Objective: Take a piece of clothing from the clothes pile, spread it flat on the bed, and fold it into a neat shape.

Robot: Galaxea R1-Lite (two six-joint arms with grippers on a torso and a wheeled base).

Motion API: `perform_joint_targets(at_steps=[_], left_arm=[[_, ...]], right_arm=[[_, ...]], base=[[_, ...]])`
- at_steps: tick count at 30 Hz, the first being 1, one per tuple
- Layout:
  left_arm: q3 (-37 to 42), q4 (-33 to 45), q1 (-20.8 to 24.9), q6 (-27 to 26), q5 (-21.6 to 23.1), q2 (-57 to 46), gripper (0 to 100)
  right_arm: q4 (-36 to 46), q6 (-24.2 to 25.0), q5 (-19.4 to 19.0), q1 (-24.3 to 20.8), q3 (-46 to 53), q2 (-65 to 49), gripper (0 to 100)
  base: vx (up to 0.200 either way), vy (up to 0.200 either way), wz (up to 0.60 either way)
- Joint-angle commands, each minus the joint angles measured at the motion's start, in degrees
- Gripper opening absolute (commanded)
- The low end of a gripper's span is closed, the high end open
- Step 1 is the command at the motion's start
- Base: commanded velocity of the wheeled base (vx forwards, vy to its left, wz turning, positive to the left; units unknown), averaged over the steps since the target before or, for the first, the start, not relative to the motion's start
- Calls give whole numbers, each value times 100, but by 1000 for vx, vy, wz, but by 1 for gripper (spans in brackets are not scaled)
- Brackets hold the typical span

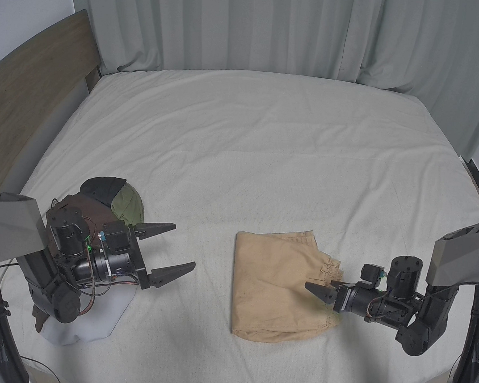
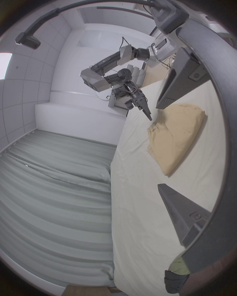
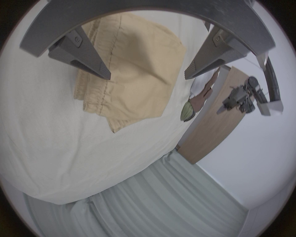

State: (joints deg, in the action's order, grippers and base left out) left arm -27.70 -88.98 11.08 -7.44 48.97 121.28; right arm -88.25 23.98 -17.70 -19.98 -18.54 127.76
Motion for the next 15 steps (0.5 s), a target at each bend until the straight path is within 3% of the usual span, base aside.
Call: perform_joint_targets(at_steps=[1,9,15], left_arm=[[80,-14,-9,-65,183,-228,100],[107,-14,-1,-74,174,-149,100],[115,-14,8,-83,174,-123,100]], right_arm=[[-8,-341,-155,100,457,-102,100],[-8,-948,-216,565,597,566,100],[-8,-1018,-251,618,571,847,100]], base=[[0,0,0],[0,0,0],[0,0,0]])
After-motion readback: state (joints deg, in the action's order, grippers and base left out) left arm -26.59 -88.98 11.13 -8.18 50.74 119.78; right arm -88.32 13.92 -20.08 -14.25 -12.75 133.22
